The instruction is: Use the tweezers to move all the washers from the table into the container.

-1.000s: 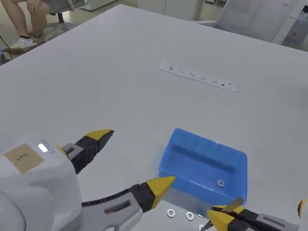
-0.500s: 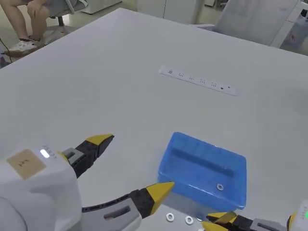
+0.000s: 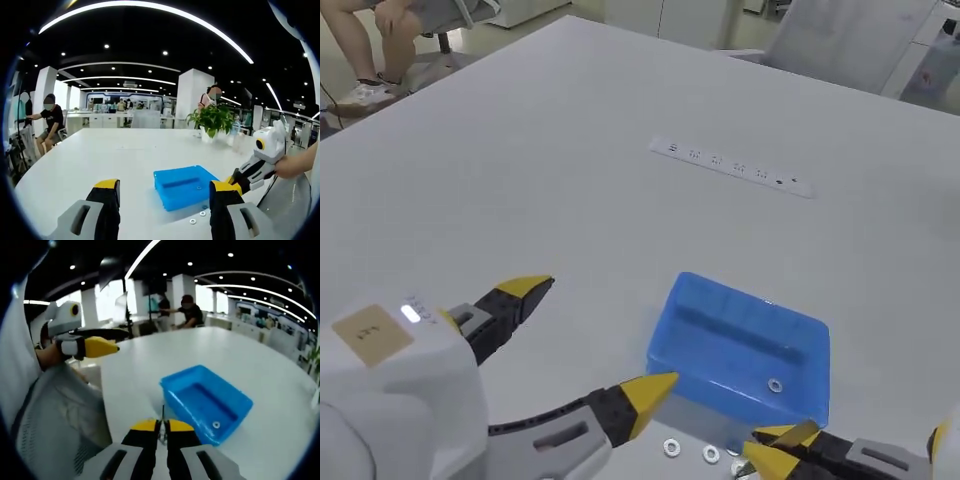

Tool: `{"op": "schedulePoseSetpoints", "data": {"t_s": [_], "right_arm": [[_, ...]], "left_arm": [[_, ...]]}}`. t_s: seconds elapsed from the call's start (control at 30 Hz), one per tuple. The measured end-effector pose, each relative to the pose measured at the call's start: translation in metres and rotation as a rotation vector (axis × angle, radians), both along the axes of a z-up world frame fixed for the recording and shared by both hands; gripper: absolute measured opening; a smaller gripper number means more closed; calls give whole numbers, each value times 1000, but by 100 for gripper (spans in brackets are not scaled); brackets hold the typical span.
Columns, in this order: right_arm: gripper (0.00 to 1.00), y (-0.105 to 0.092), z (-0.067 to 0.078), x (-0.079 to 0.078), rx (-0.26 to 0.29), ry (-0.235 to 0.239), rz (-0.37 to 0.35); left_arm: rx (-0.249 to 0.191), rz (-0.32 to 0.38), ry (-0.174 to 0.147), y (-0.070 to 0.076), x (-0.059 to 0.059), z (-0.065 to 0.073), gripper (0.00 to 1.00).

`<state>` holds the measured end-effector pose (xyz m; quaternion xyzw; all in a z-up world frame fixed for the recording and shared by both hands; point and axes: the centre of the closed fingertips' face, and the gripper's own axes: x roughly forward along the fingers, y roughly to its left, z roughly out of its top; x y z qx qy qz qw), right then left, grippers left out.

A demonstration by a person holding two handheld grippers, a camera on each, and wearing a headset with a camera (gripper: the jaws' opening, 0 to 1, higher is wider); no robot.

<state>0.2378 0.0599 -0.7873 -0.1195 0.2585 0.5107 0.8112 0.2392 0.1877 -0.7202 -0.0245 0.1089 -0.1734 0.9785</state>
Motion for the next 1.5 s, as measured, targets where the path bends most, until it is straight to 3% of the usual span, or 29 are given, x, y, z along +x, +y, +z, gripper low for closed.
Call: {"op": "schedulePoseSetpoints", "data": {"t_s": [0.37,0.67,1.13,1.5], "right_arm": [[3,-3,25,17,108,34,-69],[3,-4,43,31,132,-2,-90],[3,-2,53,44,142,-19,-112],[3,-2,49,63,131,-21,-131]], "left_arm": [[1,5,0,1,0,-1,73],[0,0,1,0,0,-1,73],[-1,2,2,0,0,0,72],[8,-10,11,-5,-1,-1,72]]}}
